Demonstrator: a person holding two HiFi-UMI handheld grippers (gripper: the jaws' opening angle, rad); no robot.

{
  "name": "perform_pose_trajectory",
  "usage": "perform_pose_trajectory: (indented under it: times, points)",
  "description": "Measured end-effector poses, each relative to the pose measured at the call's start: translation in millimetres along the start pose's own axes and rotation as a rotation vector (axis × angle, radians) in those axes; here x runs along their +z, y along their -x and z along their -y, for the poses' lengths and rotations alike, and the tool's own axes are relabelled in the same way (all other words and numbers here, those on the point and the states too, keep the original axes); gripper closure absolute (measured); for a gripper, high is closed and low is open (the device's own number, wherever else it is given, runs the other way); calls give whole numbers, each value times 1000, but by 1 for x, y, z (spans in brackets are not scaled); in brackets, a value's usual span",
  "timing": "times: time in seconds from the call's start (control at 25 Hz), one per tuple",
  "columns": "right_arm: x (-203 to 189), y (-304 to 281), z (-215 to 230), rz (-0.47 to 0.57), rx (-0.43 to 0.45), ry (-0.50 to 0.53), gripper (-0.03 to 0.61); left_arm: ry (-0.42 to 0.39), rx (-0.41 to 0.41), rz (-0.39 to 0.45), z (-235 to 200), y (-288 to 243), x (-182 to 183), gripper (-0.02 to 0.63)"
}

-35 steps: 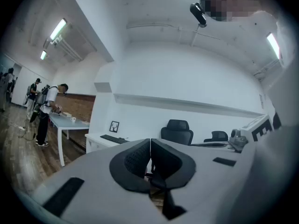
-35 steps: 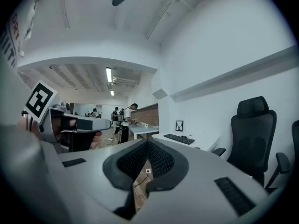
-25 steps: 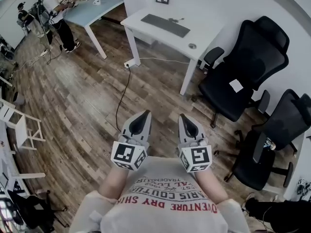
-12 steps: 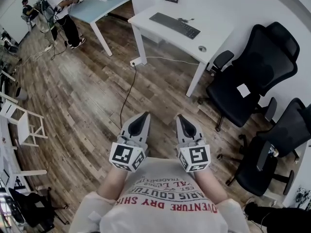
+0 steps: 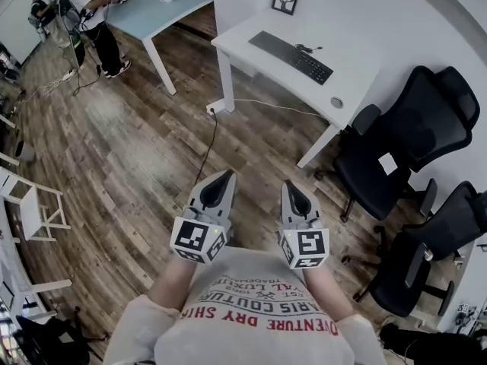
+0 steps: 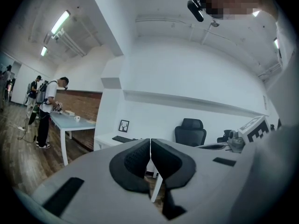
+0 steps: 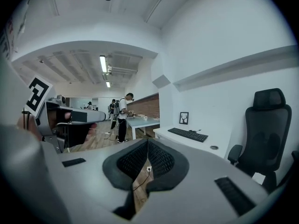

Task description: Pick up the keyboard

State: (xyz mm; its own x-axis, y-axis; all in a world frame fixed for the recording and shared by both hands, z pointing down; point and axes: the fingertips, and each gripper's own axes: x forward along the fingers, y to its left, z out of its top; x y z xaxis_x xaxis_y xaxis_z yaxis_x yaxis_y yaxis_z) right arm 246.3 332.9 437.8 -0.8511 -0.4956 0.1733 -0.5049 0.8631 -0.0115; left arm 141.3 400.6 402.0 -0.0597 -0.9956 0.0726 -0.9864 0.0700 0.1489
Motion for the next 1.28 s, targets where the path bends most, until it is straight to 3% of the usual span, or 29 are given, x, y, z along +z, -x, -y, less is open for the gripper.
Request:
perform_pose_trajectory:
  times: [0.4, 0.72, 1.04, 1.28]
  points:
    - [18, -129, -34, -22, -91, -56, 554, -5, 9, -3, -147, -25, 19, 588]
    - [28, -192, -42, -45, -41, 16, 553, 20, 0, -17, -194, -62, 16, 588]
    - [14, -254, 8, -70, -42, -46, 554, 43, 6, -45, -222, -131, 6, 588]
    - [38, -319, 76, -46, -32, -30, 554, 50, -25, -23, -232, -222, 26, 588]
